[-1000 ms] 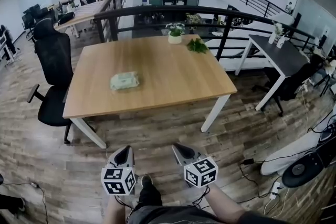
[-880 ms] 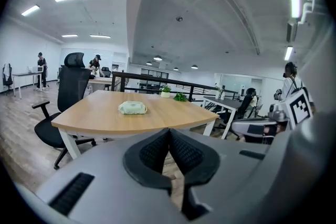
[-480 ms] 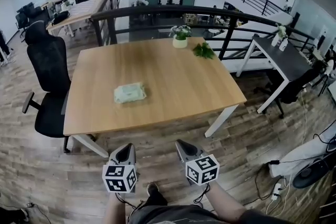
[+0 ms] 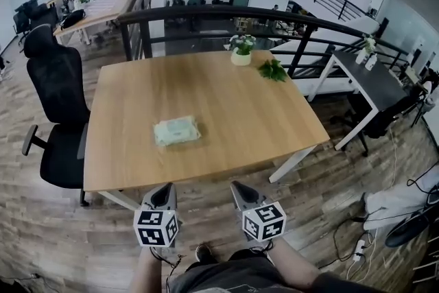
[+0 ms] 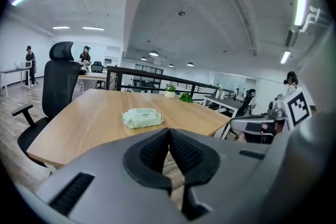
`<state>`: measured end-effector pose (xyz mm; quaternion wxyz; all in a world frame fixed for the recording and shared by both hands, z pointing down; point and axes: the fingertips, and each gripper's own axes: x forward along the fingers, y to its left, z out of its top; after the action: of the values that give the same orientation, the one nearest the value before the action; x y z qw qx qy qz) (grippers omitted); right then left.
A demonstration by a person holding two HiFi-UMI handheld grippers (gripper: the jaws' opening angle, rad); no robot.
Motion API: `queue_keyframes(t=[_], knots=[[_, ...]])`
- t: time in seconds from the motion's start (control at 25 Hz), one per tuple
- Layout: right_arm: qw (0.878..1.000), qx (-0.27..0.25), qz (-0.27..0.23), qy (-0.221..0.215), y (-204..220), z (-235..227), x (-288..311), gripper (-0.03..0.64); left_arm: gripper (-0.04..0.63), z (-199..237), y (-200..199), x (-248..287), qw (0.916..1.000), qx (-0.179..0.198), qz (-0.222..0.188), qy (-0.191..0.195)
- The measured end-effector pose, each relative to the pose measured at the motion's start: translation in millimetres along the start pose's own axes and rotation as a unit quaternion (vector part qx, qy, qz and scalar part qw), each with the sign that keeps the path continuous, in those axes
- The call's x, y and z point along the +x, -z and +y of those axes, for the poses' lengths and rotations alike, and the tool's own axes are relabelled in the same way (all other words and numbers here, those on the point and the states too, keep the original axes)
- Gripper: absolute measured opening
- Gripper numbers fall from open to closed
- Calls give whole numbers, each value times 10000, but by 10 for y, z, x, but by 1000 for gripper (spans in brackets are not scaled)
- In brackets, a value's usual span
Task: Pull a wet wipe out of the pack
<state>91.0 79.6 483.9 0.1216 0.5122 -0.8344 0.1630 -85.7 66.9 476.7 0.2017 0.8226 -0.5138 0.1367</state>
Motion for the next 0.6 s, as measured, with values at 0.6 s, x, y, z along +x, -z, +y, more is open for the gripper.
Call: queue_keyframes(t=[0.6], knots=[[9992, -171, 92, -360, -175, -97, 802, 26, 12, 338, -36, 532, 9995, -156, 246, -138]])
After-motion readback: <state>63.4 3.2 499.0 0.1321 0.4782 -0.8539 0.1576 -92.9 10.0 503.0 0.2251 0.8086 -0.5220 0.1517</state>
